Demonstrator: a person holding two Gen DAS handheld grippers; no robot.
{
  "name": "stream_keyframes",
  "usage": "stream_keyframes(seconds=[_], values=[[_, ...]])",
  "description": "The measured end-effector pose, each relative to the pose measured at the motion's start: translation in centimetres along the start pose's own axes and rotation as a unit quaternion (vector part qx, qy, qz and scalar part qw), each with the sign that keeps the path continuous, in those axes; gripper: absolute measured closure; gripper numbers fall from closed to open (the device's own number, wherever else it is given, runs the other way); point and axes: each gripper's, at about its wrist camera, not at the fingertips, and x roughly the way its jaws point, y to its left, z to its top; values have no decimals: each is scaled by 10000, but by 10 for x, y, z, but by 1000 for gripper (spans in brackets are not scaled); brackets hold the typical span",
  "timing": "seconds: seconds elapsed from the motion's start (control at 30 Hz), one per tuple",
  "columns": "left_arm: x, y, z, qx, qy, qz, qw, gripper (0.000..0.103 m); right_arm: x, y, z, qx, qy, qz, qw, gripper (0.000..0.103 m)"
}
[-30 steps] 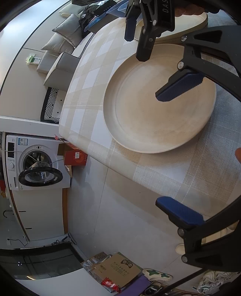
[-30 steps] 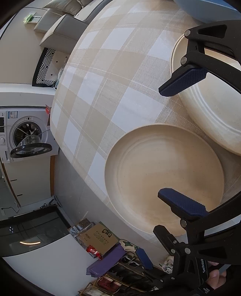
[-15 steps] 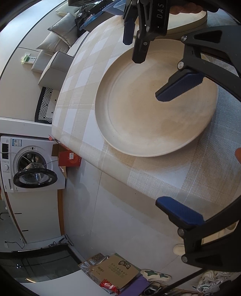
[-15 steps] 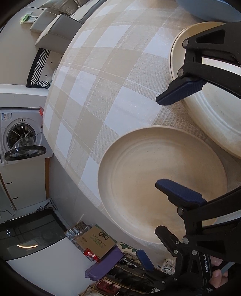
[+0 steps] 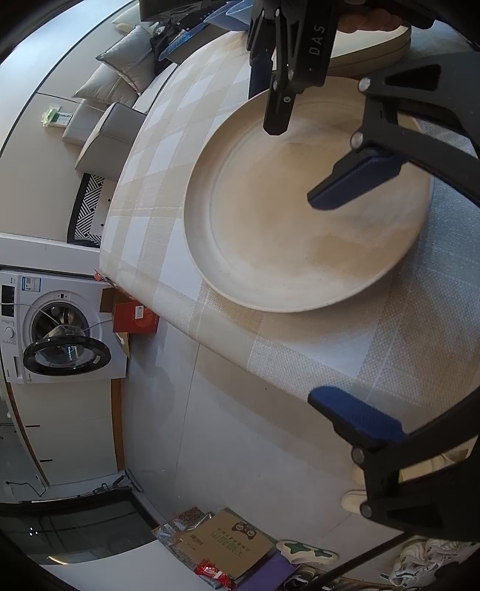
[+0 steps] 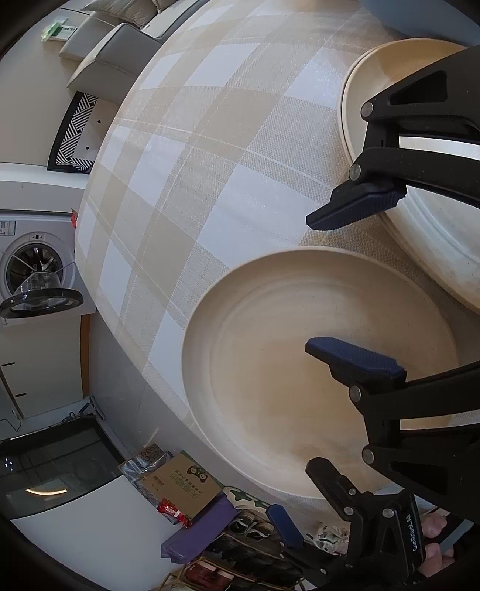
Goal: Organize plates and bowls
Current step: 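Close the left gripper on the plate rim while the right gripper also closes on it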
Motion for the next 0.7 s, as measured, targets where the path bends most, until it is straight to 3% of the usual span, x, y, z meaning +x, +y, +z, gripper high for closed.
stream_keyframes(seconds=[0.17, 0.23, 0.53, 0.7], values=[[-2, 1, -1, 5, 5, -100, 10000, 19, 1, 3, -1, -52, 19, 21, 10000, 53], [-1, 0, 0, 33, 28, -156, 9999, 31, 1, 3, -1, -58, 26, 20, 10000, 55], [0, -4, -1, 87, 142, -348, 9993, 60, 0, 2, -2, -36, 32, 39, 10000, 59], [-2, -6, -2, 116, 131, -323, 9993, 66, -1, 1, -5, -54, -4, 16, 10000, 61]])
